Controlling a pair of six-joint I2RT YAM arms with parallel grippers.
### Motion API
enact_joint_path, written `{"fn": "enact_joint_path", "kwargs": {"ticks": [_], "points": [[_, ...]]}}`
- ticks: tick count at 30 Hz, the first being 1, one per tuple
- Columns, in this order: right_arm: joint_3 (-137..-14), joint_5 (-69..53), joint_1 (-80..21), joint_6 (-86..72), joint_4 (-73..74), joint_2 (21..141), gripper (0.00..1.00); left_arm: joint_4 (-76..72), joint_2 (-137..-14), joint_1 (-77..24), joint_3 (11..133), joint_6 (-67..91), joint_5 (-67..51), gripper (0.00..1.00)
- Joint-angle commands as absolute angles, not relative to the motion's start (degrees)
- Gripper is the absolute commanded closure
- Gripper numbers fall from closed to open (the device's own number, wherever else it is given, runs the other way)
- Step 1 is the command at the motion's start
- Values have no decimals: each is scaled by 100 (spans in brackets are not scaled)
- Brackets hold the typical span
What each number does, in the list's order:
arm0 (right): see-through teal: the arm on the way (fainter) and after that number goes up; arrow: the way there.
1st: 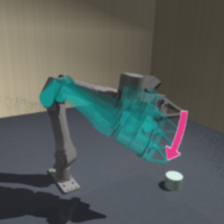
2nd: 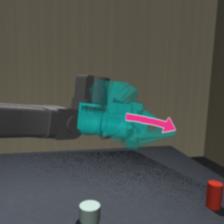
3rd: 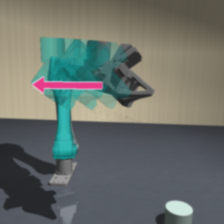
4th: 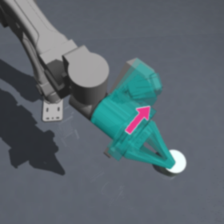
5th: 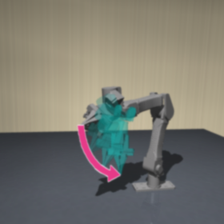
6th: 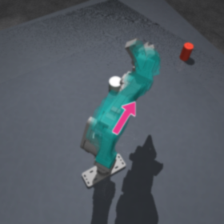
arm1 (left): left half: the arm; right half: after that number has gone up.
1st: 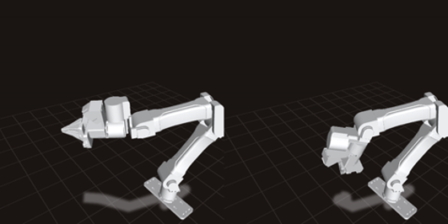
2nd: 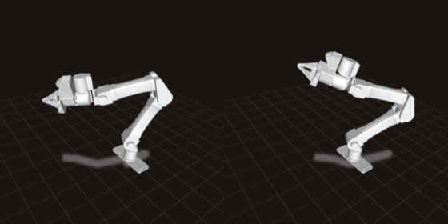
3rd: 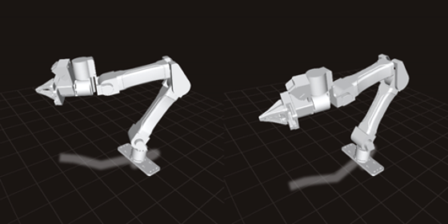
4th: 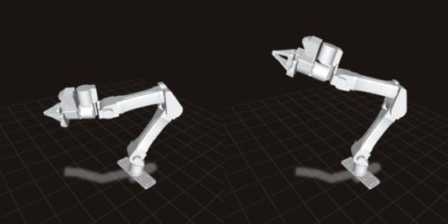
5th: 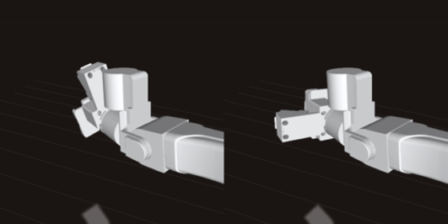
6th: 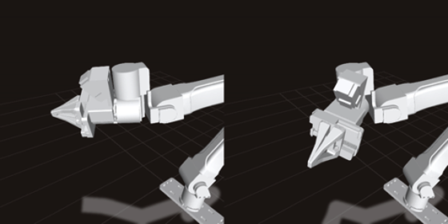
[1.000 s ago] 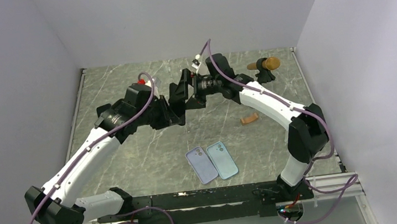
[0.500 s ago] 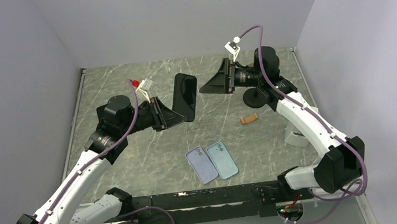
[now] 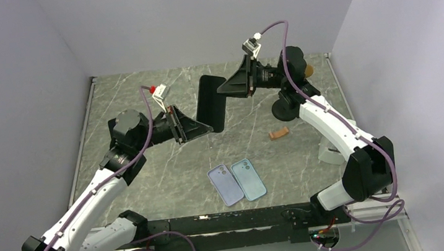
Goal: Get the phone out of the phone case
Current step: Adjust the phone.
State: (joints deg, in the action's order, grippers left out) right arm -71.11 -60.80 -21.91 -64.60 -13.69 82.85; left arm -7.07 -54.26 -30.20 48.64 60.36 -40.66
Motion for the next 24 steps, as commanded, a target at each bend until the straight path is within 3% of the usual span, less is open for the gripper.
{"fn": "enact_joint_path", "kwargs": {"ticks": [1, 5, 7, 9, 12, 14, 24], "points": [[-7045, -6068, -2225, -7996, -3453, 8314, 58, -2003, -5425, -3025, 4985, 6396, -4357, 100], [-7010, -6008, -2330, -8460, -3984, 8406, 69, -1802, -5621, -3024, 5229, 6327, -4347, 100], [-7011, -5988, -2358, -8458, -3935, 8414, 82, -1645, -5658, -3024, 5347, 6288, -4260, 98], [-7005, -6009, -2337, -8501, -3914, 8428, 99, -1228, -5672, -3024, 5542, 6135, -4154, 81], [-7010, -6020, -2189, -8589, -3773, 8419, 100, -378, -5528, -3023, 5698, 5784, -3788, 41], [-7012, -6087, -2077, -8805, -4017, 8422, 100, -109, -5319, -2995, 5642, 5680, -3531, 30], [-7011, -6336, -1862, -10382, -5672, 8711, 100, -265, -4714, -2555, 5133, 5963, -3475, 29]]}}
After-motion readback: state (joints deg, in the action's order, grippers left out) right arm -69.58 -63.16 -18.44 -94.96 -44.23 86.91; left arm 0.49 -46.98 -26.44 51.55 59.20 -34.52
